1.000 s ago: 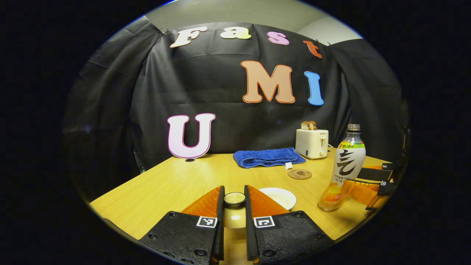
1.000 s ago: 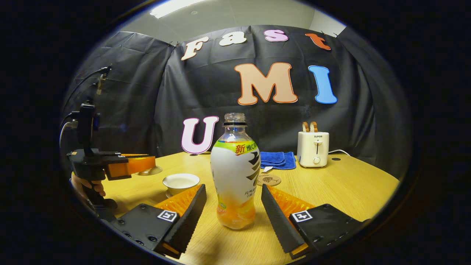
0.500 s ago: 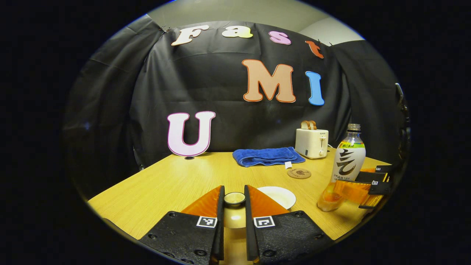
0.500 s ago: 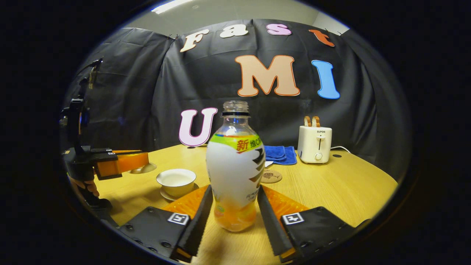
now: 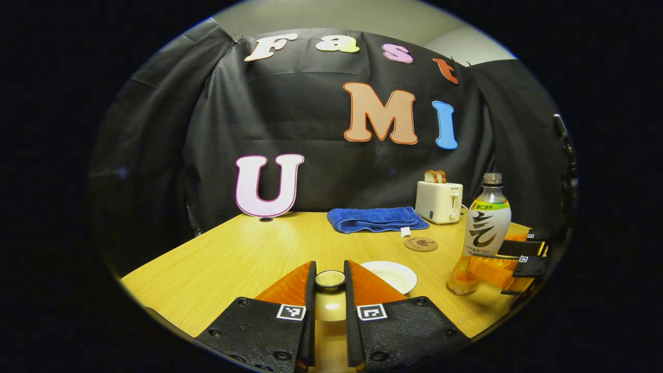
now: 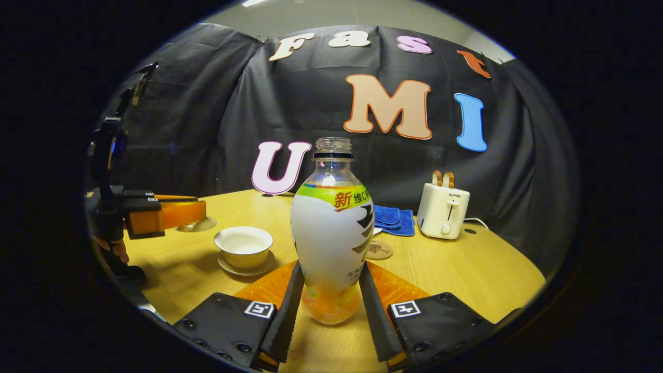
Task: Open the teacup lid with one hand, grasp the water bottle and pour water into the teacup with the other hand; after pouring, place the water bottle on the coaster and then close the teacup lid.
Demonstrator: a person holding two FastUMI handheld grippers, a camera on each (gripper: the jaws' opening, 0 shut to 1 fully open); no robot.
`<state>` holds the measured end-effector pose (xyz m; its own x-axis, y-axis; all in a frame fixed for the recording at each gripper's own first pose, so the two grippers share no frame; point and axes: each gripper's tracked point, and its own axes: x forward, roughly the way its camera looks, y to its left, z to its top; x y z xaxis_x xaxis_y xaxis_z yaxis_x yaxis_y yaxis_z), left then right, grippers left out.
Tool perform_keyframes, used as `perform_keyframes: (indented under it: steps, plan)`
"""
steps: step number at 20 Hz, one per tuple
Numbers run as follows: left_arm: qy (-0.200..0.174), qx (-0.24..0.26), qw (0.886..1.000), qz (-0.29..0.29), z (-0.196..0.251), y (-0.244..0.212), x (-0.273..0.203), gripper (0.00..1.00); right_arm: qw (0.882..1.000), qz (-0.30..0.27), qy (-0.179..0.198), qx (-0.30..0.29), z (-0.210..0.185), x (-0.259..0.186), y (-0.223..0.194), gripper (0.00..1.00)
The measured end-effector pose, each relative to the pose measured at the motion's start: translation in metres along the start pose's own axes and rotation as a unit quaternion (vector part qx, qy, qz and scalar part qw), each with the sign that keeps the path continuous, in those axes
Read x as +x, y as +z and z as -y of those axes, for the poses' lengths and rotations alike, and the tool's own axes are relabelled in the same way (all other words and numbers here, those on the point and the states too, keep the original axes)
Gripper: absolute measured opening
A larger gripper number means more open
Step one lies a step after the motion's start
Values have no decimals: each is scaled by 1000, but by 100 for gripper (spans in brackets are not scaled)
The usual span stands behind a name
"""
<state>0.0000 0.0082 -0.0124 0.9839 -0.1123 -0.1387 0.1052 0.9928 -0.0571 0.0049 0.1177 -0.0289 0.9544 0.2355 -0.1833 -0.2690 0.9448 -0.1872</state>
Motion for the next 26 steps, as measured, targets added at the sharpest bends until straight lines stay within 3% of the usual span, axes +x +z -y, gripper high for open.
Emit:
perform_keyframes:
  steps: [1, 7, 11, 18, 26]
  plan:
    - [2, -1, 1000, 1, -2, 0, 0, 21, 1000, 0, -1, -15, -1, 2, 1, 68]
    - [12, -9, 1000, -3, -11, -4, -2, 21, 995, 7, -14, -103, 5, 11, 13, 67]
    - [10, -10, 1000, 0, -12, -3, -3, 21, 982, 21, -36, -184, 19, 16, 29, 66]
    - [18, -20, 1000, -3, -21, -7, -5, 21, 940, 40, -51, -335, 25, 22, 36, 65]
    - [24, -21, 999, 2, -32, -3, -8, 21, 883, 39, -49, -466, 10, 38, 14, 66]
